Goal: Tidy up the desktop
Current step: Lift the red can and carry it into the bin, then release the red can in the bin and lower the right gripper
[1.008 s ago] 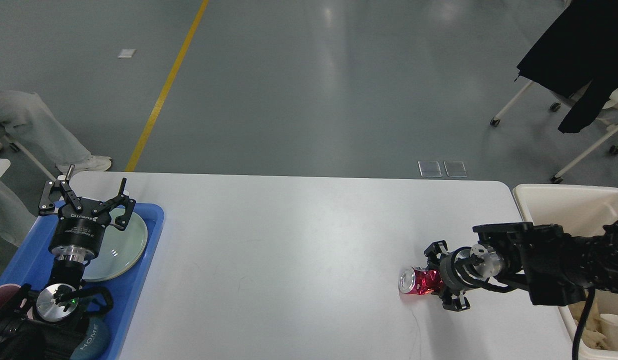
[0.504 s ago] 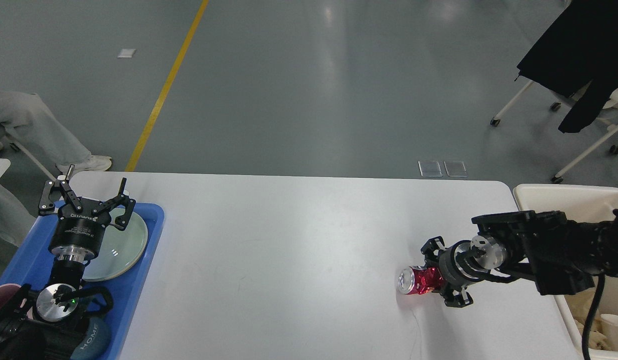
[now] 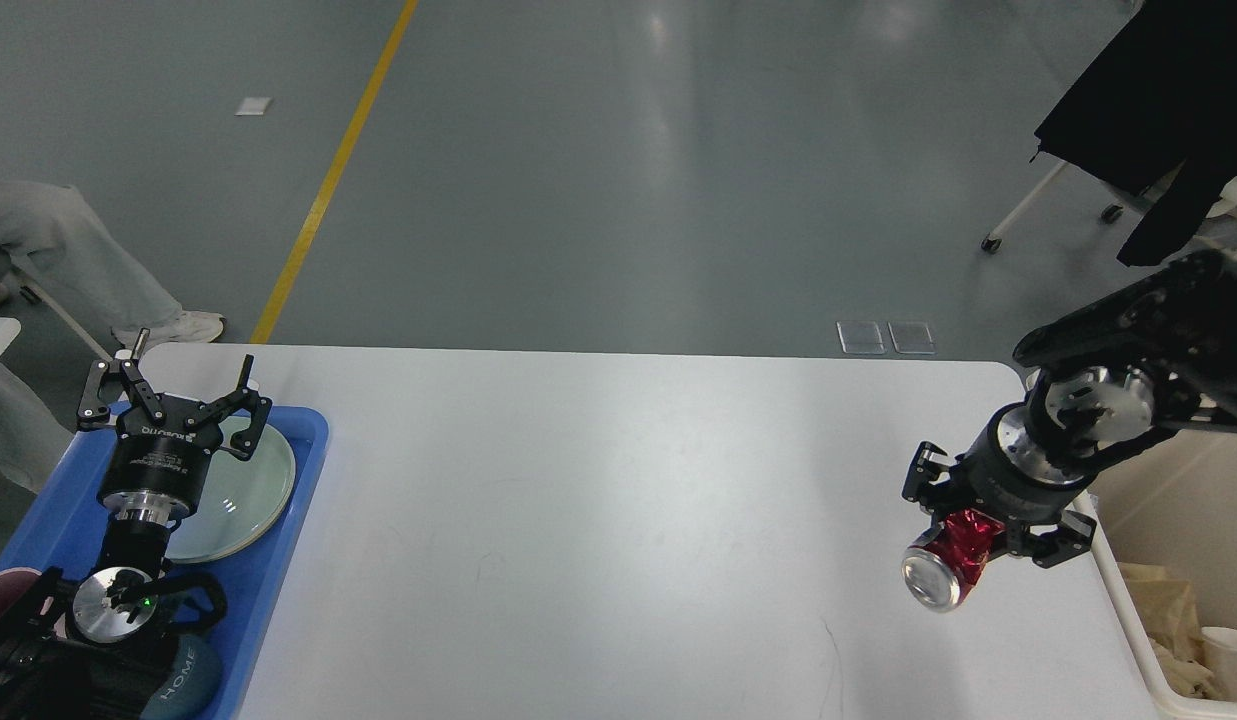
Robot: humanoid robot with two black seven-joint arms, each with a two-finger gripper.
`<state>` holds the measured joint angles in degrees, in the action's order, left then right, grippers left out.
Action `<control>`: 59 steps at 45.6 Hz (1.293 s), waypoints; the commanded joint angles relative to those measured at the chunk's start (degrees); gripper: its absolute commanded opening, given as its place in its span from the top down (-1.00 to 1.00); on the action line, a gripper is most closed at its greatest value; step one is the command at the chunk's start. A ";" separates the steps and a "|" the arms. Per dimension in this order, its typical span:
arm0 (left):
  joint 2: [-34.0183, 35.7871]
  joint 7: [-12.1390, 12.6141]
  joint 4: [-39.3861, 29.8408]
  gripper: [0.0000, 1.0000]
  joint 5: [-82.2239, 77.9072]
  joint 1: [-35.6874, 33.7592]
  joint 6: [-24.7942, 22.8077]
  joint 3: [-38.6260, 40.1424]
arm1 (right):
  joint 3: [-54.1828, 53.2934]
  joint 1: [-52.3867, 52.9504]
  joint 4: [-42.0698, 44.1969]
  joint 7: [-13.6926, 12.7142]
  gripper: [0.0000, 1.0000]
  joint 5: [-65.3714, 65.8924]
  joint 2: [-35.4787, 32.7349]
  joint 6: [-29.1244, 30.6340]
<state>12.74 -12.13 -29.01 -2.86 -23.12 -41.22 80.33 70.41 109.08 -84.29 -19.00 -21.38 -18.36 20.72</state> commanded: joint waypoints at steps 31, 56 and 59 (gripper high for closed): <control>0.00 0.00 0.09 -0.93 0.05 0.09 0.00 0.00 | 22.93 15.92 -2.13 19.26 1.00 22.60 -14.32 9.52; 0.09 0.00 0.09 -0.93 0.05 0.09 0.00 0.00 | -7.38 -47.71 61.68 19.44 1.00 25.60 -21.55 7.24; 0.09 0.00 0.09 -0.93 0.05 0.09 0.00 0.00 | -9.93 -54.30 67.57 19.35 1.00 25.43 -18.21 4.34</control>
<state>12.77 -12.13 -28.91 -2.81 -23.02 -41.22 80.33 65.27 66.28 -27.30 0.35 4.21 -41.05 28.59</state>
